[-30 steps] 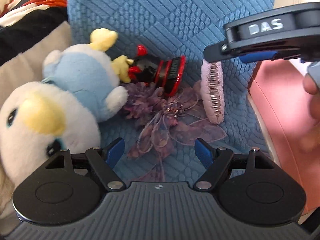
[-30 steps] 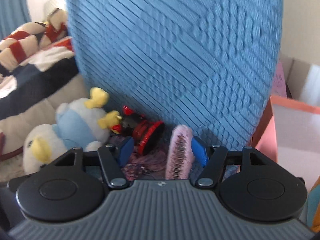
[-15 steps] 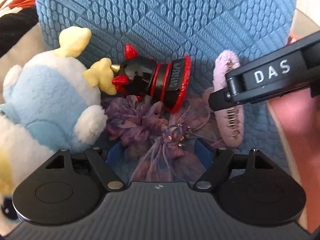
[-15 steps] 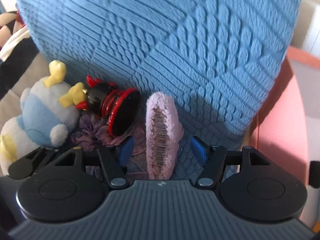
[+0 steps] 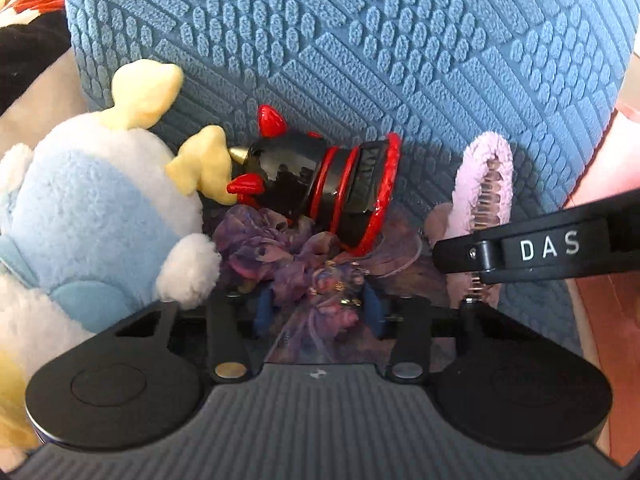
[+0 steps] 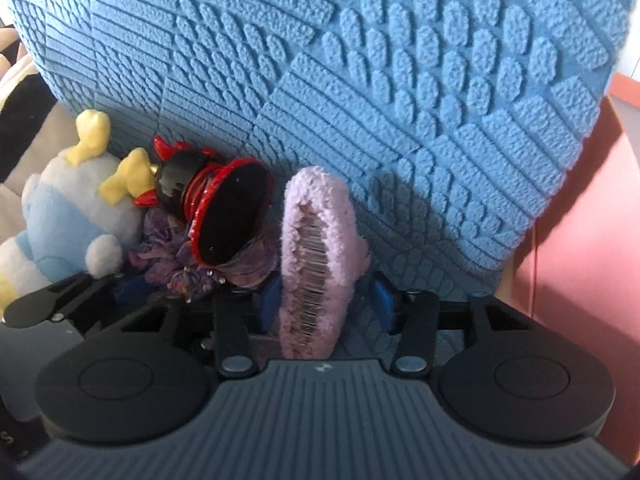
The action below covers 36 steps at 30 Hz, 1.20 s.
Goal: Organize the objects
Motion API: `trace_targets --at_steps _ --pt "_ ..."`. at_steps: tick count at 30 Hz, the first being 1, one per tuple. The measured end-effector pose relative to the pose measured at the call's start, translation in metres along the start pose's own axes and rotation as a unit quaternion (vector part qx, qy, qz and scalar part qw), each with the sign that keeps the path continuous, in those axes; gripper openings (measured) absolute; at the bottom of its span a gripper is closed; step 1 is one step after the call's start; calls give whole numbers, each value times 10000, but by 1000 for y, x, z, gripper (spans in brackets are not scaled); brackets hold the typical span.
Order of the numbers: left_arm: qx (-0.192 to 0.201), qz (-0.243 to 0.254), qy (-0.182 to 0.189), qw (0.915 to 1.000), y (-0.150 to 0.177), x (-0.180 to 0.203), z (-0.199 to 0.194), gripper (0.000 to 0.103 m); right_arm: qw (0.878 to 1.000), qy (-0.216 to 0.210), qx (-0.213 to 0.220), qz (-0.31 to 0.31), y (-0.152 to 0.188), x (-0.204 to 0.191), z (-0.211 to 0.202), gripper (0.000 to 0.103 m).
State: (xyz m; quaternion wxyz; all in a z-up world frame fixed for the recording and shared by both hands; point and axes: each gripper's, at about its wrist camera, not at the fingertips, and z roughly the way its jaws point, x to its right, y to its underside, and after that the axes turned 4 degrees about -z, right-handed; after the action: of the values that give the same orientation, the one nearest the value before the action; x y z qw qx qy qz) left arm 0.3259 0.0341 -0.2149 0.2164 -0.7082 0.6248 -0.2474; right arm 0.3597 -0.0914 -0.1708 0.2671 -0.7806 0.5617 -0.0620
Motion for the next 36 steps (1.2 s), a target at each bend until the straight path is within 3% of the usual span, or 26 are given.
trace_targets --at_steps 3,17,26,36 --pt "9 -177 75 9998 -9 -9 -5 34 10000 -9 -14 16 1 -1 -4 37" --pt "-156 -1026 686 9922 -25 -40 -52 31 9998 106 192 -32 16 -4 -46 37" --pt "-212 -1260 926 9875 33 -38 -107 31 9992 133 304 -205 41 -22 -77 37" --pt "-279 -1362 1019 9850 65 -43 -128 31 9990 89 415 -172 75 -50 -89 37"
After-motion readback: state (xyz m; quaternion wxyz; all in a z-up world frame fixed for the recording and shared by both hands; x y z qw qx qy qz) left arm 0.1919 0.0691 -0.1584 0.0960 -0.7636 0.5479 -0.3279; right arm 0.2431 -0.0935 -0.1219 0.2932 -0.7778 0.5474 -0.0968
